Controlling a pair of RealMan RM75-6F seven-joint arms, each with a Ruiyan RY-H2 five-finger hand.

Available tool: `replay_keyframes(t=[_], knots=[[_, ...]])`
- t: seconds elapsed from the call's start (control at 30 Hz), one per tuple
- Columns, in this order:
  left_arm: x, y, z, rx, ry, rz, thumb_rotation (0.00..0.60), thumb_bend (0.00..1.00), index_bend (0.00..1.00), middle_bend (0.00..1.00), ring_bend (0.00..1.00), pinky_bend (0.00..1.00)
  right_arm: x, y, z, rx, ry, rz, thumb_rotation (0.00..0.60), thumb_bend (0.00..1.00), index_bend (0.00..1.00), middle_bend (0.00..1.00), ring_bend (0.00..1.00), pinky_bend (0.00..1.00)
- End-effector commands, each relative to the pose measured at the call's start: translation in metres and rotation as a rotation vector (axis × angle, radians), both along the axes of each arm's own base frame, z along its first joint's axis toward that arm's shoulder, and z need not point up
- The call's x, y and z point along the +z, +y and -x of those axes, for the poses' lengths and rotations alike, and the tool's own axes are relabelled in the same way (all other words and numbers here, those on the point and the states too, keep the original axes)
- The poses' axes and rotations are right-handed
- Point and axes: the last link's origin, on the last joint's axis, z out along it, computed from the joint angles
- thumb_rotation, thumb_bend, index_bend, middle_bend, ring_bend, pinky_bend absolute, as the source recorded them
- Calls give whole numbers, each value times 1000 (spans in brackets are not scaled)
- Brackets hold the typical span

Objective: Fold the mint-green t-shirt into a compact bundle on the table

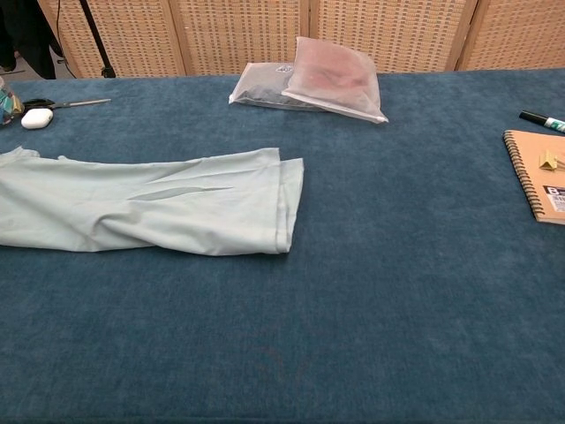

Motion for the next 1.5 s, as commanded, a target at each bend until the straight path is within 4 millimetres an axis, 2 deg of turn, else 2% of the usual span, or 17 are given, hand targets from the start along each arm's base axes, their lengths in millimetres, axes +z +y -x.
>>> replay_keyframes(t=[0.03,0.23,0.4,0.63,0.8,0.97,1.03,1.23,1.5], knots=[[22,-6,17,76,11,-51,600,600,808,0,0,0,0,-1,0,0,2,2,600,156,0,0,0,3],[22,-7,17,70,-2,-54,600,599,809,0,0,0,-3,-1,0,-2,9,-4,600,156,0,0,0,3],[18,-5,6,-1,-30,-56,600,599,809,0,0,0,-4,-1,-1,-3,10,-5,600,156,0,0,0,3],[17,0,-55,-383,-57,-56,600,598,808,0,0,0,0,0,-1,-4,-1,0,600,156,0,0,0,3],[8,9,-94,-546,-58,-44,600,596,809,0,0,0,3,1,-1,0,-10,5,600,156,0,0,0,3],[-12,16,-135,-662,-51,3,600,595,809,0,0,0,6,2,-2,4,-19,8,600,156,0,0,0,3],[-33,18,-159,-716,-44,48,600,596,809,0,0,0,7,2,-2,5,-24,9,600,156,0,0,0,3],[-79,15,-206,-783,-43,125,600,596,809,0,0,0,11,2,-1,2,-39,12,600,156,0,0,0,3],[-125,12,-245,-846,32,203,600,595,809,0,0,0,15,3,1,3,-56,15,600,156,0,0,0,3]])
